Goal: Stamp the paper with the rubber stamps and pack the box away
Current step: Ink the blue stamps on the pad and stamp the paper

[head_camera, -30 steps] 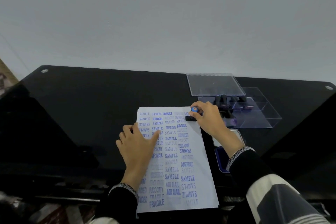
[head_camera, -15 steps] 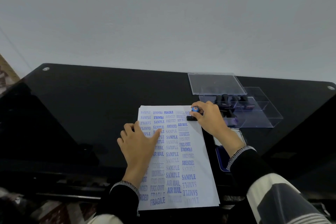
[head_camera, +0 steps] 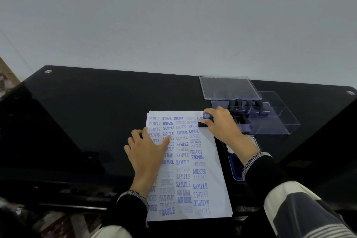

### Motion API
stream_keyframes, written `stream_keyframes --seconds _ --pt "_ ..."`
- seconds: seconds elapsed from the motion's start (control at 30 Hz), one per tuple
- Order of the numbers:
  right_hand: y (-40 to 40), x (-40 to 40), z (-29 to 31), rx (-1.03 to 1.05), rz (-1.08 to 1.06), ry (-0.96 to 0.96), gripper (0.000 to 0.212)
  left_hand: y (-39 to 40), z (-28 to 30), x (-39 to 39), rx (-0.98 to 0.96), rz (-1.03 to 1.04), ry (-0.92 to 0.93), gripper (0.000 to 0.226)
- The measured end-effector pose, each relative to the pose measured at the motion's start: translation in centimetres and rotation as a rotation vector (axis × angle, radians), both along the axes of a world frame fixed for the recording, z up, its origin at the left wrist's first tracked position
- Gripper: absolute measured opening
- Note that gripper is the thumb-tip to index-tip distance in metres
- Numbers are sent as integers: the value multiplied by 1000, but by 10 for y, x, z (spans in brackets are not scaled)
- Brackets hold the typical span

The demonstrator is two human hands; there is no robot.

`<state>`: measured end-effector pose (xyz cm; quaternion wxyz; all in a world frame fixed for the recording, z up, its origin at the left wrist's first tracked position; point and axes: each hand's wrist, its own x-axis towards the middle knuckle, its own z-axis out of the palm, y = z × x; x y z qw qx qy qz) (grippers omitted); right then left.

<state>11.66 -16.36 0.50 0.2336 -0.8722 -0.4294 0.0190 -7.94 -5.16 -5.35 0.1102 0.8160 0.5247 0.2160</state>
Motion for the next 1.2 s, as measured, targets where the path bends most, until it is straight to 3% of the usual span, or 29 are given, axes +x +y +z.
stream_keyframes --seconds 0.27,0.57,0.83,1.2 --pt "11 7 8 -77 27 2 15 -1 2 -1 -9 -2 -2 80" --pt "0 -3 -2 -83 -9 -305 19 -2 3 -1 -24 -4 -7 82" --pt "11 6 3 -92 2 -246 9 -1 2 0 -15 3 0 84" --pt "0 -7 -7 20 -65 -241 17 -1 2 0 -13 2 -5 82"
